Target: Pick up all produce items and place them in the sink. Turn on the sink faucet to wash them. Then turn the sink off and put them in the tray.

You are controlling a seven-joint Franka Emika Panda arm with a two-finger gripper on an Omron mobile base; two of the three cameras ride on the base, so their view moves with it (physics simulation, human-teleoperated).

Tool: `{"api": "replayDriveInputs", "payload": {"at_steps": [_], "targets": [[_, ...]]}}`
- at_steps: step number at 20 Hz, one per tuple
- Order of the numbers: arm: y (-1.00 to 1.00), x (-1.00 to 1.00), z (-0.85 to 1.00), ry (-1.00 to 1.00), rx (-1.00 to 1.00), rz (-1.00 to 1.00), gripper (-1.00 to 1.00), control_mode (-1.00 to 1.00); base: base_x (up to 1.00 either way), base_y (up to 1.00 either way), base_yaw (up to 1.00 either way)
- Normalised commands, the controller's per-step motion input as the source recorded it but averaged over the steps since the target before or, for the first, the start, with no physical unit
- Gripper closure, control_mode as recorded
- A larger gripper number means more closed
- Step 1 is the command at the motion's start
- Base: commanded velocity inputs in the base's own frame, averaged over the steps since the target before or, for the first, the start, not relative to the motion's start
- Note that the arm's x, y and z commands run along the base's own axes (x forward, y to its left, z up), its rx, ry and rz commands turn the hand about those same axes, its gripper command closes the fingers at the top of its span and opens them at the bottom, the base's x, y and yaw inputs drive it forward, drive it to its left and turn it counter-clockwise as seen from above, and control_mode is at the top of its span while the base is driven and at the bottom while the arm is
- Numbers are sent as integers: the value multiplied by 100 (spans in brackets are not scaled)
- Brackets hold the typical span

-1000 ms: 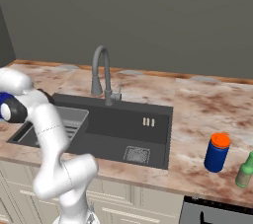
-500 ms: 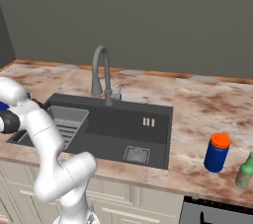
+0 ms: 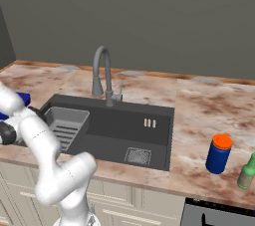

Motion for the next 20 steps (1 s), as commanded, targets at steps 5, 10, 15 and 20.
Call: {"api": "replayDriveInputs", "payload": {"at_steps": [5,10,15,20], "targets": [[0,15,-25,0,0,14,100,-100,0,0,0],[0,15,-24,0,1,13,100,-100,0,0,0],[0,14,-26,0,3,12,100,-100,0,0,0],[0,20,-17,0,4,12,100,-100,0,0,0]]}}
